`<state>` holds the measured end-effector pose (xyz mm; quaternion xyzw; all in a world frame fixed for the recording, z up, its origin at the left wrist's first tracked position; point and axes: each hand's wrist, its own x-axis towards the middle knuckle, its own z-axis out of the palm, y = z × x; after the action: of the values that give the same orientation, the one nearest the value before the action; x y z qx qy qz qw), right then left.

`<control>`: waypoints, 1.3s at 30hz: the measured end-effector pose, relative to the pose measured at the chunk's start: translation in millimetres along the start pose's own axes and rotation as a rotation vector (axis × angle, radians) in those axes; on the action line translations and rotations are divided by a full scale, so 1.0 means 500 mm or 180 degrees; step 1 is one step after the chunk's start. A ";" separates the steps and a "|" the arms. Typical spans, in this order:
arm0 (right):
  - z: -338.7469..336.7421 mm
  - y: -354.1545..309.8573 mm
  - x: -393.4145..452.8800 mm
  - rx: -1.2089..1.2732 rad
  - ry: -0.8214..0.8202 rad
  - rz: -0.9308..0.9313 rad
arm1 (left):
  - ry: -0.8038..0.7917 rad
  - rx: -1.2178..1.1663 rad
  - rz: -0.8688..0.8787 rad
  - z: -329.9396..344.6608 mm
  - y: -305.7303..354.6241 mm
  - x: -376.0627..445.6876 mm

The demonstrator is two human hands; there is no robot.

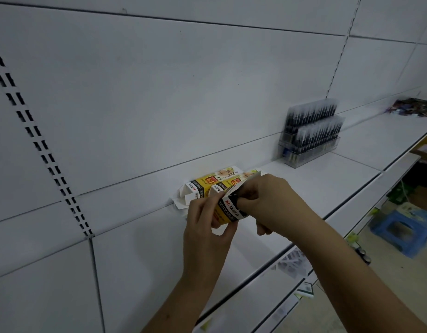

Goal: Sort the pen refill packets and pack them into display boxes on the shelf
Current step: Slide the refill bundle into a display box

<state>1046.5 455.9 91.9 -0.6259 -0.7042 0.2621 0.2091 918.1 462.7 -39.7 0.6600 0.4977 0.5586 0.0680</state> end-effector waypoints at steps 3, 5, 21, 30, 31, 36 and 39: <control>0.001 0.000 0.004 0.0322 -0.0351 0.0133 | 0.0029 0.0021 -0.0035 0.001 -0.002 0.000; -0.004 0.001 0.002 0.0468 -0.0451 0.0172 | 0.0041 0.0055 -0.0035 0.002 -0.004 0.002; 0.002 0.118 0.030 0.2233 0.0830 0.0108 | -0.0229 0.0370 -0.0027 -0.014 -0.026 0.027; 0.015 0.233 0.084 0.2636 0.0676 0.0802 | -0.1522 0.0333 -0.0515 -0.078 -0.073 0.046; 0.027 0.249 0.089 0.2332 0.0698 0.0790 | -0.1573 0.0352 -0.0575 -0.080 -0.078 0.040; 0.061 0.295 0.117 0.0750 0.0763 0.0624 | -0.1756 0.0769 -0.0601 -0.068 -0.088 0.022; 0.051 0.280 0.124 0.0207 0.1098 0.0300 | -0.1698 0.0696 -0.0714 -0.073 -0.085 0.017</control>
<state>1130.5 525.5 -18.3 -0.6868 -0.6189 0.1830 0.3344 863.0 472.9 -48.4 0.7277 0.5892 0.2978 0.1860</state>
